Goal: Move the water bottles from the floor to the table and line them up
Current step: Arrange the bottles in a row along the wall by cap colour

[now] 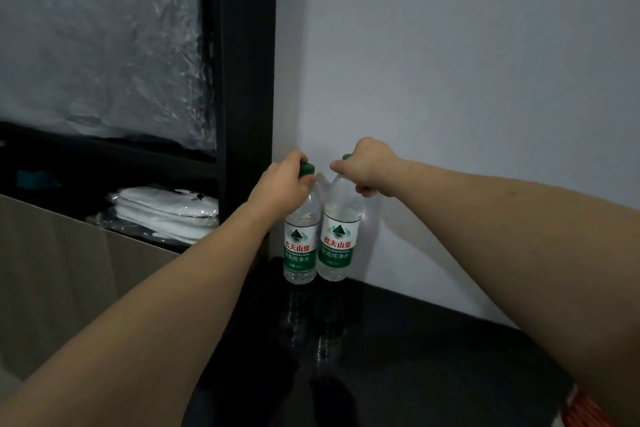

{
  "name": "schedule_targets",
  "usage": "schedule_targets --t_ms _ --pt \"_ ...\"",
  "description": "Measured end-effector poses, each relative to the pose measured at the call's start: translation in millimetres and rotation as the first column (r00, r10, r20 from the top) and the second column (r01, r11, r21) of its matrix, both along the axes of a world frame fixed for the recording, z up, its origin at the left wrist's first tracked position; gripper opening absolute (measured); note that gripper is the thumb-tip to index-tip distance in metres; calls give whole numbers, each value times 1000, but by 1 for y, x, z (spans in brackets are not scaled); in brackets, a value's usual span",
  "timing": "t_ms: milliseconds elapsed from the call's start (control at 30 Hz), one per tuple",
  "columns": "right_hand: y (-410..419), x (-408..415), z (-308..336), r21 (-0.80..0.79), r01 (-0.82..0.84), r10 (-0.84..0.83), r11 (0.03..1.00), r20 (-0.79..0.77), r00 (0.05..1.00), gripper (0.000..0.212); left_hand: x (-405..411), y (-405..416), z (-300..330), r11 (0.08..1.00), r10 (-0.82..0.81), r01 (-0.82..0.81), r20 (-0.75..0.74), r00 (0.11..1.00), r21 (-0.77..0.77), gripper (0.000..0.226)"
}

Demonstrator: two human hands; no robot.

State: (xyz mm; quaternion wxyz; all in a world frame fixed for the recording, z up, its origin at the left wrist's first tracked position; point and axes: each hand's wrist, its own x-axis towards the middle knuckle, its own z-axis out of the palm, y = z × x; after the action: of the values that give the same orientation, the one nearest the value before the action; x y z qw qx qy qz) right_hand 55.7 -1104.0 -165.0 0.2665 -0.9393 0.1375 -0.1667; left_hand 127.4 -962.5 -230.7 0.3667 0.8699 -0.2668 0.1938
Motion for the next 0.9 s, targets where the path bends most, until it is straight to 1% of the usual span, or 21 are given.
schedule_targets --t_ms 100,167,267,367,433,533,700,900 --pt "-5 9 -11 18 -2 2 1000 -29 1000 36 10 -6 -3 1000 -3 3 48 999 13 22" --pt "-6 12 -19 38 -8 10 999 -46 999 36 12 -9 -5 1000 -21 22 69 997 -13 20" --pt "-3 13 -26 59 -15 17 998 -38 999 35 15 -9 -5 995 -90 91 9 996 -31 25" --pt "-2 14 -24 104 -22 23 994 -15 1000 27 18 -6 -2 991 -134 133 -67 989 -19 27" --pt "-4 13 -23 80 -30 31 996 -19 999 26 18 -7 -2 991 -134 133 -54 990 -10 24" --pt "-7 15 -23 7 -40 40 999 -13 999 33 16 -11 -7 995 -102 102 12 995 -16 19" --pt "-8 17 -27 -96 -47 48 994 15 999 41 15 -12 -10 996 -68 70 41 997 -51 15" --pt "-8 15 -32 -109 -46 51 993 44 998 42 13 -11 -10 997 -62 63 31 998 -41 17"
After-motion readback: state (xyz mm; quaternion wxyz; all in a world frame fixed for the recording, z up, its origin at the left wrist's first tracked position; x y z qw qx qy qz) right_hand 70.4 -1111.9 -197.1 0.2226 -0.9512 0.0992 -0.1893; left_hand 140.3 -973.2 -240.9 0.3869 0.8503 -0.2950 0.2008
